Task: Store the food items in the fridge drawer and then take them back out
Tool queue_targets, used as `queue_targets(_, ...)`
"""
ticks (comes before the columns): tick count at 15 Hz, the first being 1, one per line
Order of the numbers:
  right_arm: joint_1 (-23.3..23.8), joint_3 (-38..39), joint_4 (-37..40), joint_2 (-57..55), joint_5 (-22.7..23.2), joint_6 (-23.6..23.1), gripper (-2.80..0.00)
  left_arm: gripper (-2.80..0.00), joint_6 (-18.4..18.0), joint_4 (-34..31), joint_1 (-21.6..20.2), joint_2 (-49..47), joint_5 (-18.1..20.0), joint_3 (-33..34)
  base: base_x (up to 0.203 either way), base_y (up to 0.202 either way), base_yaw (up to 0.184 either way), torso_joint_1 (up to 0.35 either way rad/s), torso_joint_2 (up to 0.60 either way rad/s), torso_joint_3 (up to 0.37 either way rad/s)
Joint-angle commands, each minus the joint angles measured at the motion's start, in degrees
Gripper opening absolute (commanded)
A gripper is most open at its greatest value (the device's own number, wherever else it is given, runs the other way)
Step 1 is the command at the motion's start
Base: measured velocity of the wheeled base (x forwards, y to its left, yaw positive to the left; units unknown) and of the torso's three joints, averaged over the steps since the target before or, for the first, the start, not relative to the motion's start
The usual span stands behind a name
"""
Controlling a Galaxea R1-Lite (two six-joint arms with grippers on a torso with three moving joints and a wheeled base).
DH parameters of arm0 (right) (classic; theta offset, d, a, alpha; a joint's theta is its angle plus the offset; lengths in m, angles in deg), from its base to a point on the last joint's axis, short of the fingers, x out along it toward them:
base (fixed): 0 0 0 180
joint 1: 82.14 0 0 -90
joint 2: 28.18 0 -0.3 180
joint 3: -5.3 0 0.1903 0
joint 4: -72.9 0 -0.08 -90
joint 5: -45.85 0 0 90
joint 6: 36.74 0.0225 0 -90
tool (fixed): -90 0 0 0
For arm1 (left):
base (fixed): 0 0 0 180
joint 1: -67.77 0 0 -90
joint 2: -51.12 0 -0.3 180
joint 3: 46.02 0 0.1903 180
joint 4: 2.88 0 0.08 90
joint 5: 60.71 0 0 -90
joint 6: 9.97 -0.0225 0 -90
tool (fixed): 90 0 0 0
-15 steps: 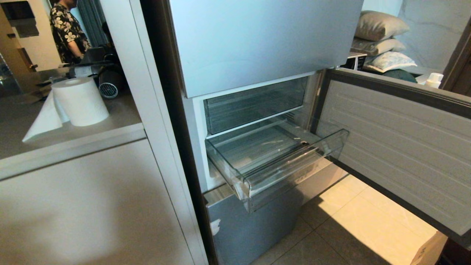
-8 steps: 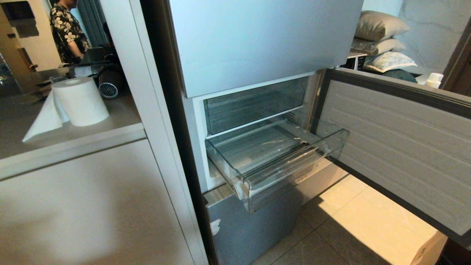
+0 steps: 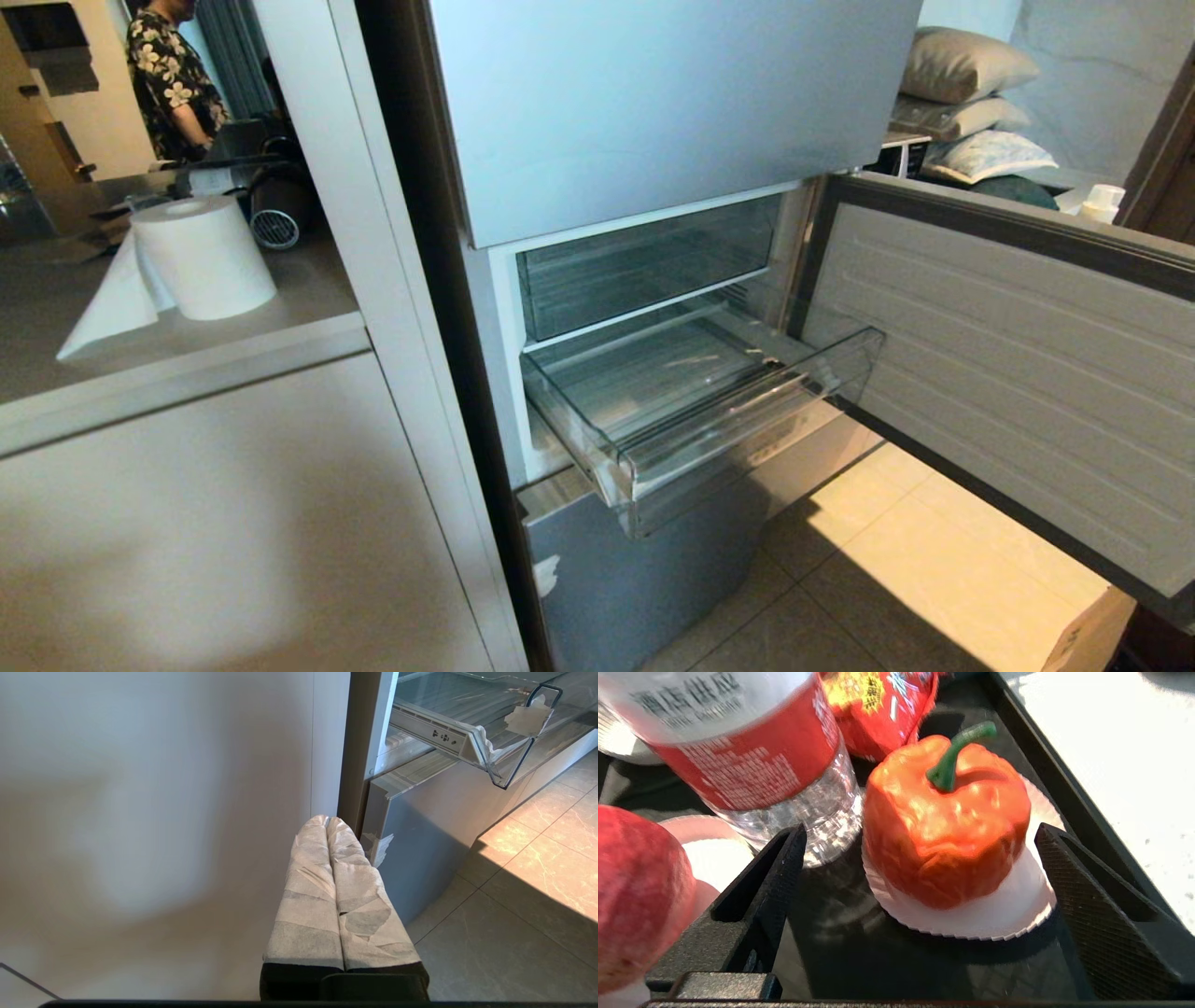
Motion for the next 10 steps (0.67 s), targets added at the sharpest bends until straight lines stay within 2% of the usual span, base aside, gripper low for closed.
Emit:
queue_targets(1,0.16,-0.10,-0.17,-0.32,0.12,-0.03,0.00,-2.80,0.02,0.03,0.00,-0.02,0.00,0.09,0.000,0.000,0.000,0.000,0.00,0.000)
queue_targets(10,1.28,-3.57,-0.08,-2.36,0.04,-0.13,0.00,-2.80,0.02,0.03,0.00,-0.02,0.00,0.09,0.000,0.000,0.000,0.000,0.00,0.000)
